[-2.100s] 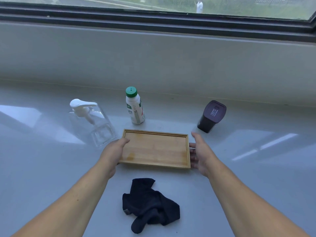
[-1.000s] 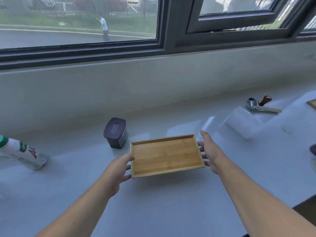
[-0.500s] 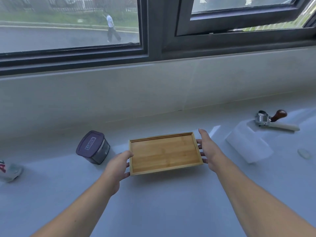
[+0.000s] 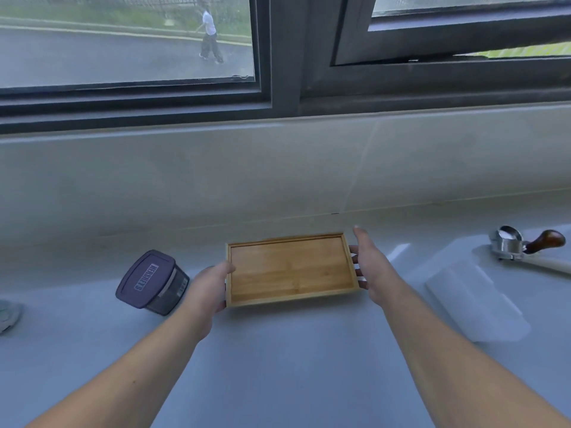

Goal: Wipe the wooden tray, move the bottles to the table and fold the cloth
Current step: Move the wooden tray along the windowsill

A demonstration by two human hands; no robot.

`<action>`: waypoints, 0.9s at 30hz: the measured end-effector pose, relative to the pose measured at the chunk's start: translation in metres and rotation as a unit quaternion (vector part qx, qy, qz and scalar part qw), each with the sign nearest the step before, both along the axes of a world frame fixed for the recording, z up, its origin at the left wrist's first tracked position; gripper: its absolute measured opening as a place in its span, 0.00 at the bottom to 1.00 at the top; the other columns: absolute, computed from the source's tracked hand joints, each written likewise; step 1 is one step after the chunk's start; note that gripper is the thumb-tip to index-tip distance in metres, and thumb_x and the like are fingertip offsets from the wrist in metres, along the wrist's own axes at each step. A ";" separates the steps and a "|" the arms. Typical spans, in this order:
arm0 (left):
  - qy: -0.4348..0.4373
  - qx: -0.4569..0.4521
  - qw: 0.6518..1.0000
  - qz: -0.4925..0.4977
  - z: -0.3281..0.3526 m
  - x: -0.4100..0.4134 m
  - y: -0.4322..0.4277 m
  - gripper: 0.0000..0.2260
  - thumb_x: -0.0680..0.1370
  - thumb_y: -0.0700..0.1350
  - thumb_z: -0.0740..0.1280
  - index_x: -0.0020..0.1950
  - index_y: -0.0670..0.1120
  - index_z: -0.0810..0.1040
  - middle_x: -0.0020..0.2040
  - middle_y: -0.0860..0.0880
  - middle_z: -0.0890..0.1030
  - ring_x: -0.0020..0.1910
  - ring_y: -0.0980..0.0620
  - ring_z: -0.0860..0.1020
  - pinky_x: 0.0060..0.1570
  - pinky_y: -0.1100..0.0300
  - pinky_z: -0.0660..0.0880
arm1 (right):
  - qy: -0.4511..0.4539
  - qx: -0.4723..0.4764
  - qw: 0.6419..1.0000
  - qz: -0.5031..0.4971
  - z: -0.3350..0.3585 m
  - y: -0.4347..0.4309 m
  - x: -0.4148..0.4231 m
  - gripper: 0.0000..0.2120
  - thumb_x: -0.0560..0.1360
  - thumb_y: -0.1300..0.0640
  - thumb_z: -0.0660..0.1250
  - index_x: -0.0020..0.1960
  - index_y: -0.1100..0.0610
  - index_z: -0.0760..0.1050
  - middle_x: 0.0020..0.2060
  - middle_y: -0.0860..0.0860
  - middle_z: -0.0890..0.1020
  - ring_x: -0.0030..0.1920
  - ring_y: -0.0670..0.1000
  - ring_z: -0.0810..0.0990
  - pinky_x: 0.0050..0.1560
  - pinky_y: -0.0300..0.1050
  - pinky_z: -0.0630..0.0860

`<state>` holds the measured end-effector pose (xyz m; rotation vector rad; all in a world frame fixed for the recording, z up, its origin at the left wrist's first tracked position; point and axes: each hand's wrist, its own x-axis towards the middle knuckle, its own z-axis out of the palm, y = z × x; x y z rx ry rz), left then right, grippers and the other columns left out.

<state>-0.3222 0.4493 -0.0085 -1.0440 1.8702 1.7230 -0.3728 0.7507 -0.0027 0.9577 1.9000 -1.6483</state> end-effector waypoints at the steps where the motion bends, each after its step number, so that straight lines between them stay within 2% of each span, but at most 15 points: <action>1: -0.001 0.000 1.000 0.004 -0.001 -0.005 0.000 0.14 0.80 0.52 0.65 0.63 0.49 0.80 0.57 0.50 0.83 0.54 0.50 0.82 0.46 0.52 0.78 | 0.000 0.000 1.000 0.000 -0.001 -0.002 -0.006 0.55 0.58 0.19 0.57 0.73 0.54 0.76 0.70 0.56 0.79 0.70 0.61 0.77 0.74 0.63 0.70; 3: -0.004 -0.002 1.000 0.009 -0.005 -0.013 -0.002 0.16 0.80 0.53 0.65 0.65 0.49 0.79 0.59 0.50 0.82 0.56 0.49 0.81 0.48 0.51 0.77 | -0.001 0.000 1.000 -0.002 -0.004 -0.003 -0.018 0.56 0.58 0.18 0.57 0.74 0.53 0.74 0.73 0.55 0.77 0.72 0.61 0.75 0.75 0.64 0.68; 5: -0.010 -0.007 1.000 0.010 -0.009 -0.021 -0.003 0.19 0.79 0.54 0.65 0.68 0.49 0.77 0.62 0.49 0.80 0.59 0.47 0.79 0.57 0.47 0.78 | -0.002 -0.001 1.000 -0.002 -0.007 -0.005 -0.028 0.55 0.59 0.19 0.57 0.75 0.52 0.74 0.74 0.54 0.77 0.73 0.61 0.74 0.76 0.64 0.67; 9: -0.020 -0.015 1.000 0.012 -0.014 -0.037 -0.003 0.21 0.76 0.56 0.66 0.67 0.50 0.77 0.62 0.48 0.80 0.60 0.45 0.78 0.65 0.40 0.76 | -0.010 0.002 1.000 -0.003 -0.015 -0.004 -0.047 0.54 0.60 0.19 0.57 0.75 0.52 0.73 0.74 0.55 0.77 0.73 0.62 0.74 0.76 0.64 0.67; 14: -0.019 -0.014 1.000 0.014 -0.014 -0.055 0.001 0.24 0.71 0.58 0.66 0.64 0.50 0.79 0.60 0.45 0.82 0.59 0.42 0.80 0.65 0.39 0.76 | -0.015 0.008 1.000 -0.010 -0.021 -0.003 -0.065 0.55 0.58 0.19 0.58 0.74 0.53 0.74 0.73 0.55 0.77 0.73 0.61 0.74 0.76 0.63 0.68; 21: -0.031 -0.023 0.999 0.015 -0.022 -0.075 0.001 0.26 0.72 0.58 0.64 0.66 0.48 0.78 0.61 0.42 0.82 0.59 0.38 0.80 0.65 0.38 0.77 | -0.016 0.013 1.000 -0.003 -0.026 -0.008 -0.079 0.58 0.56 0.19 0.58 0.76 0.54 0.72 0.73 0.53 0.77 0.72 0.60 0.75 0.76 0.61 0.68; 27: -0.021 -0.018 1.000 0.011 -0.027 -0.079 0.004 0.26 0.71 0.59 0.65 0.63 0.45 0.80 0.60 0.38 0.83 0.58 0.36 0.81 0.65 0.37 0.77 | -0.014 0.033 0.999 0.005 -0.029 -0.010 -0.086 0.55 0.62 0.20 0.57 0.78 0.54 0.68 0.75 0.54 0.74 0.72 0.59 0.74 0.76 0.61 0.67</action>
